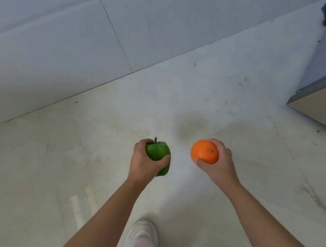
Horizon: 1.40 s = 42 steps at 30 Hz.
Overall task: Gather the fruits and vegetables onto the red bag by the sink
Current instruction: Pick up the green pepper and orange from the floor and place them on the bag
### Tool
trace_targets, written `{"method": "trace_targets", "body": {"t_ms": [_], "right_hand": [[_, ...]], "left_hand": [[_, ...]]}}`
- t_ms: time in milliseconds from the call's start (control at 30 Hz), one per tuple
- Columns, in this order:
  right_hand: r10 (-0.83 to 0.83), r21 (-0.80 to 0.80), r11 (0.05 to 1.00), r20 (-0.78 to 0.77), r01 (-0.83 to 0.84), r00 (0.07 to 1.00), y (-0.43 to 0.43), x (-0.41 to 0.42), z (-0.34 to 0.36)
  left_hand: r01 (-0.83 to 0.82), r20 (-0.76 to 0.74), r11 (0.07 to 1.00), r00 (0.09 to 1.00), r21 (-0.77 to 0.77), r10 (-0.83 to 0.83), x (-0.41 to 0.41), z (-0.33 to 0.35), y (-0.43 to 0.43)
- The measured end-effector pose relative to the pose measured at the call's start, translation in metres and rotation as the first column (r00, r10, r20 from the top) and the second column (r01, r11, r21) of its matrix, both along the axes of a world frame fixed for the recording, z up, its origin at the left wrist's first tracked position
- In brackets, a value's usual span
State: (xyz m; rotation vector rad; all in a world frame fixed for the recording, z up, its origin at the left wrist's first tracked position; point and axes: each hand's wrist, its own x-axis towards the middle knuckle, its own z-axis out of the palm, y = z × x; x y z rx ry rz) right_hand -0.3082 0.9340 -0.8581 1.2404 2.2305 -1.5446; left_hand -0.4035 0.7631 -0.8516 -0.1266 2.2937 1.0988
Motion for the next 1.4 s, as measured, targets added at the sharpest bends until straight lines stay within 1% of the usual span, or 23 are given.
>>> {"method": "trace_targets", "body": {"t_ms": [100, 200, 333, 500, 567, 700, 800, 967, 1167, 1267, 1400], "right_hand": [[-0.085, -0.075, 0.994, -0.013, 0.084, 0.996, -0.015, -0.008, 0.046], [-0.203, -0.199, 0.961, -0.030, 0.194, 0.979, -0.035, -0.012, 0.097], [-0.097, -0.177, 0.981, -0.071, 0.083, 0.993, -0.055, -0.016, 0.173], [-0.033, -0.144, 0.989, -0.115, 0.016, 0.993, -0.067, -0.026, 0.267], [-0.031, -0.140, 0.990, -0.131, 0.013, 0.991, -0.072, -0.030, 0.304], [-0.062, -0.182, 0.983, -0.147, 0.034, 0.987, -0.085, -0.034, 0.370], [-0.040, -0.177, 0.984, -0.184, 0.007, 0.982, -0.094, -0.037, 0.421], [-0.115, -0.213, 0.975, -0.268, 0.057, 0.957, -0.108, -0.048, 0.496], [-0.040, -0.171, 0.985, -0.363, -0.024, 0.931, -0.126, -0.062, 0.572], [-0.020, -0.160, 0.986, -0.429, -0.054, 0.903, -0.131, -0.071, 0.610], [-0.106, -0.260, 0.965, -0.534, -0.043, 0.839, -0.134, -0.074, 0.665]], "left_hand": [[-0.036, -0.034, 0.999, 0.999, 0.033, 0.037, 0.001, 0.050, -0.002], [-0.121, -0.022, 0.991, 0.992, 0.049, 0.122, 0.003, 0.102, -0.009], [-0.188, -0.039, 0.980, 0.981, 0.064, 0.191, 0.008, 0.169, -0.024], [-0.334, -0.016, 0.936, 0.941, 0.110, 0.338, 0.012, 0.256, -0.050], [-0.362, -0.028, 0.924, 0.929, 0.119, 0.368, 0.015, 0.289, -0.059], [-0.414, -0.015, 0.898, 0.907, 0.151, 0.421, 0.021, 0.353, -0.071], [-0.435, -0.024, 0.879, 0.894, 0.194, 0.448, 0.019, 0.405, -0.075], [-0.439, -0.078, 0.863, 0.879, 0.250, 0.470, 0.007, 0.485, -0.085], [-0.390, -0.163, 0.869, 0.877, 0.304, 0.451, -0.005, 0.563, -0.103], [-0.418, -0.184, 0.844, 0.850, 0.335, 0.493, -0.008, 0.598, -0.110], [-0.462, -0.208, 0.796, 0.798, 0.390, 0.565, -0.002, 0.638, -0.111]]}}
